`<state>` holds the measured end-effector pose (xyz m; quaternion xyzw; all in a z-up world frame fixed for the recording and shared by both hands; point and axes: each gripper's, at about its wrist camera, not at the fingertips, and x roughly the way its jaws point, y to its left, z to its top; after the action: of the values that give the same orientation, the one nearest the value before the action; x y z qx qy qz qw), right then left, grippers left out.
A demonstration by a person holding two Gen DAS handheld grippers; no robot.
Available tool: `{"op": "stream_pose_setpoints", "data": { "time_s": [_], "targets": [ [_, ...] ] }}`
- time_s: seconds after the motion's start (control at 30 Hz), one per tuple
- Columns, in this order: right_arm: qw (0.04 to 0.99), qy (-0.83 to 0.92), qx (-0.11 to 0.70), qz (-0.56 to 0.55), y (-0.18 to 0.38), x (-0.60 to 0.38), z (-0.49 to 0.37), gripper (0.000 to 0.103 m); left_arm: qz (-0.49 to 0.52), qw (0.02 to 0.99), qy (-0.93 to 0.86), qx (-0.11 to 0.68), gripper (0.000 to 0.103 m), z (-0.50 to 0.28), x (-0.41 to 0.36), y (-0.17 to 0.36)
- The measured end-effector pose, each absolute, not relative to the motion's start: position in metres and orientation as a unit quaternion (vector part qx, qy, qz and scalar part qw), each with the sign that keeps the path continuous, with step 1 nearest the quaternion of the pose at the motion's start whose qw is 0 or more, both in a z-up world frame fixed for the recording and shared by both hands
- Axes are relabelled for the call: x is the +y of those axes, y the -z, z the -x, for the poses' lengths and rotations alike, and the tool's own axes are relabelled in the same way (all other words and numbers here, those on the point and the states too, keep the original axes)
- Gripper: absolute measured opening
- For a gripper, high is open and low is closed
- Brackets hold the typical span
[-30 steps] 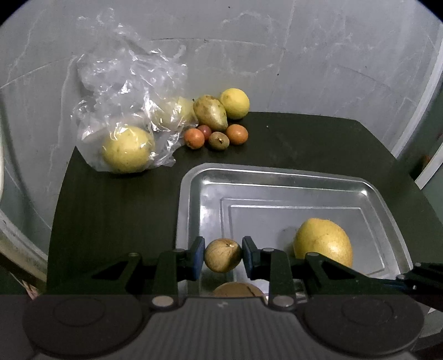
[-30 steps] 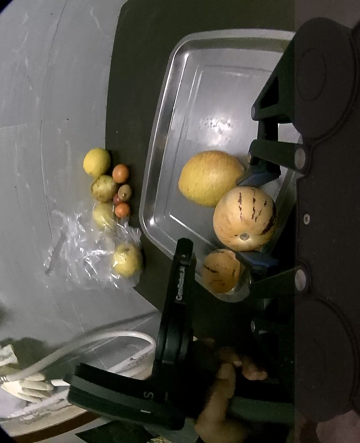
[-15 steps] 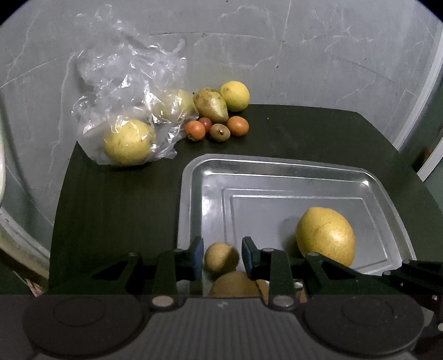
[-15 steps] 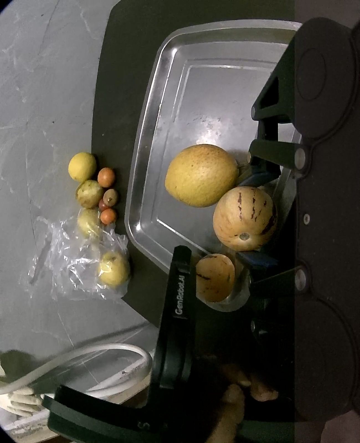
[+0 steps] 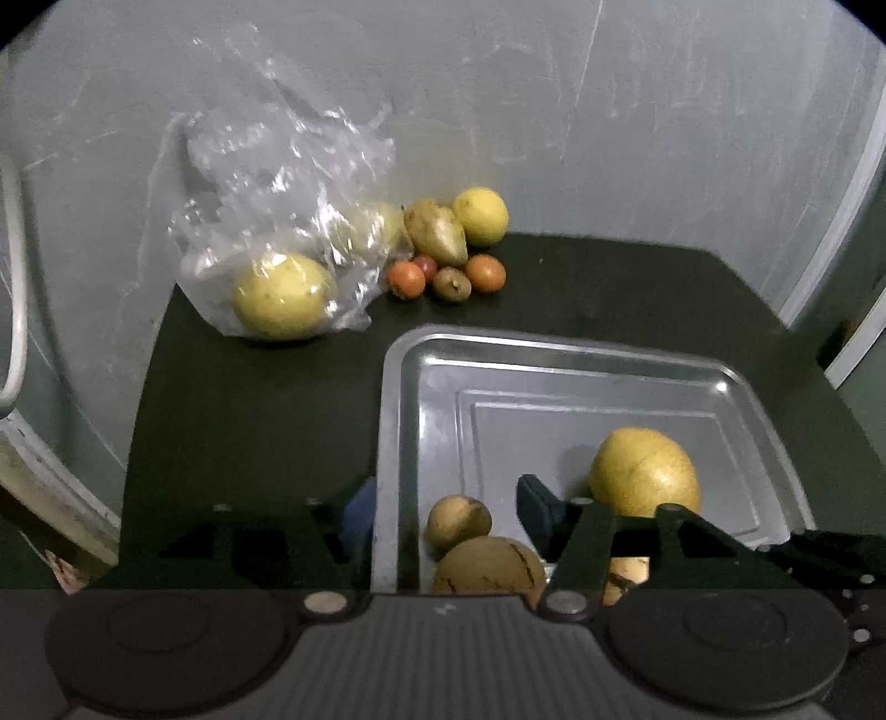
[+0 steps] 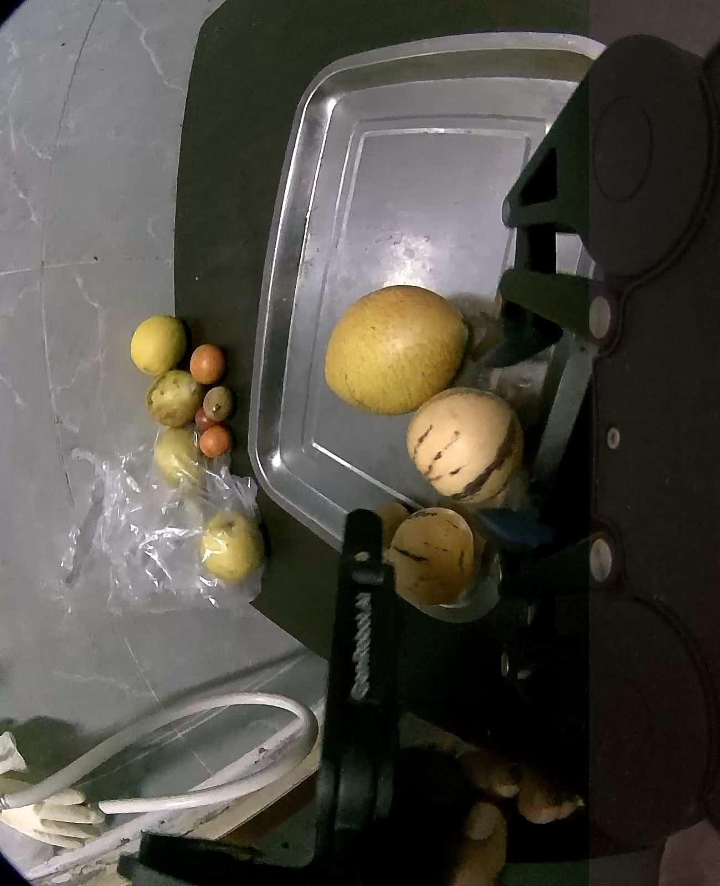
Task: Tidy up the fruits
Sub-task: 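Lower both held fruits into the steel tray and open both tools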
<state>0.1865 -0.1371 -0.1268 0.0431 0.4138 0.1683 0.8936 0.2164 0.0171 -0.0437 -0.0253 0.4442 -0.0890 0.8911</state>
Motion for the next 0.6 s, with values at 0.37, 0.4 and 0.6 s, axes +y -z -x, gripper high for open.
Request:
{"op": "stream_pose_setpoints", "data": {
  "time_s": [0.37,0.4,0.6],
  "targets": [
    [0.895,-0.17,0.412,-0.011,0.109,-0.141,-0.169,0.099,0.039,0.903,0.098,0.417,0.101,-0.177,0.036,0.025],
    [0.894,-0.166,0.416,-0.009,0.109,-0.143,-0.168,0.099,0.04,0.903,0.104,0.415,0.102,-0.172,0.038,0.024],
    [0.894,-0.122,0.43,-0.016,0.106,-0.159,-0.161,0.102,0.046,0.896,0.12,0.425,0.102,-0.159,0.045,0.025]
  ]
}}
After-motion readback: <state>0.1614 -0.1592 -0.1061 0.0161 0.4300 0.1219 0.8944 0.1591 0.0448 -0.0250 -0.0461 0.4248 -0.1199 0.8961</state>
